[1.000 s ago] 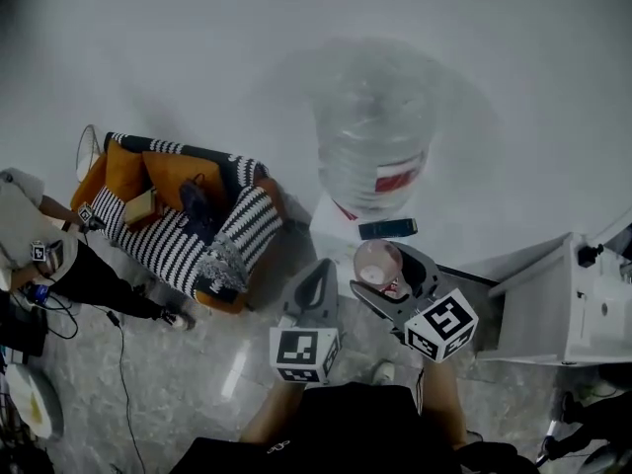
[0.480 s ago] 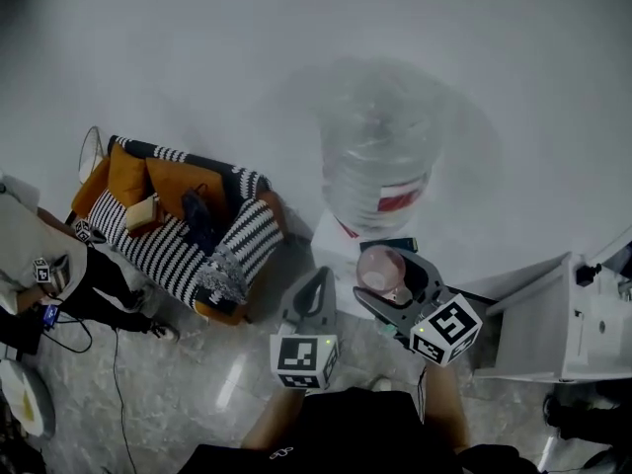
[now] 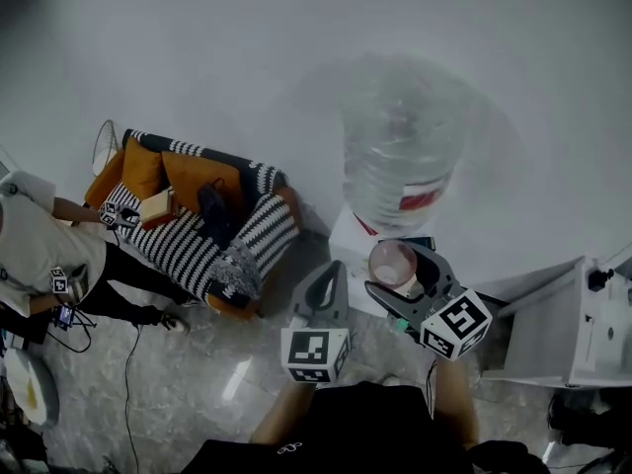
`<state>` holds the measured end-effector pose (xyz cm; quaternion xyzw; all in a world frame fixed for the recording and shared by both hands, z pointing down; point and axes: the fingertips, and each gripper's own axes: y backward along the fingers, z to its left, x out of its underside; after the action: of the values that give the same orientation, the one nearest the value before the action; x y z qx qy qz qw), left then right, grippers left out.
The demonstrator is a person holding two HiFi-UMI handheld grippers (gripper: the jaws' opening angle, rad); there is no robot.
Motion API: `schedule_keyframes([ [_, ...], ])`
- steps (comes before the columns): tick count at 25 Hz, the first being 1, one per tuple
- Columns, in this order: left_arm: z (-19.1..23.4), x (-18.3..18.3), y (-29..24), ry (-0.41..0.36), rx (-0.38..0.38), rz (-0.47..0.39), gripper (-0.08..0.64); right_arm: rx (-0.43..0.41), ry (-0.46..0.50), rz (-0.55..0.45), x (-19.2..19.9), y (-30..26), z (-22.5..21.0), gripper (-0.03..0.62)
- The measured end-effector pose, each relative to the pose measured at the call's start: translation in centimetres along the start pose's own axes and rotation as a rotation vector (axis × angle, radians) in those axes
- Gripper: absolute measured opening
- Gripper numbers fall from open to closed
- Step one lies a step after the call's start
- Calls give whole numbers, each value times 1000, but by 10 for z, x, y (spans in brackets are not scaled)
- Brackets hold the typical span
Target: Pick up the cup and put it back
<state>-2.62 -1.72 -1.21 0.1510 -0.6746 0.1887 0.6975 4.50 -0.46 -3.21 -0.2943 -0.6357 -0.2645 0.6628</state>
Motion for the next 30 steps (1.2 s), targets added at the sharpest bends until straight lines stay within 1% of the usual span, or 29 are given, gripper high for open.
schedule_keyframes([
  [3, 4, 5, -1, 5, -7, 16, 12, -9, -3, 8, 3, -3, 1, 382],
  [5, 5, 7, -2, 8, -8, 17, 12, -5, -8, 11, 6, -4, -1, 382],
  [7, 4, 11, -2, 10, -2, 36, 12, 2, -16, 13, 10, -4, -3, 382],
  [12, 0, 17, -1, -10, 10, 30, 12, 2, -33, 16, 18, -3, 0, 382],
  [19, -10, 28, -12, -14, 8, 61, 12, -8, -64, 23, 33, 3, -12, 382],
  [27, 2, 28, 5, -11, -27, 68, 12, -48, -55, 22, 30, -6, 6, 382],
  [30, 0, 31, 10, -8, -25, 74, 12, -43, -58, 37, 36, -3, 10, 382],
])
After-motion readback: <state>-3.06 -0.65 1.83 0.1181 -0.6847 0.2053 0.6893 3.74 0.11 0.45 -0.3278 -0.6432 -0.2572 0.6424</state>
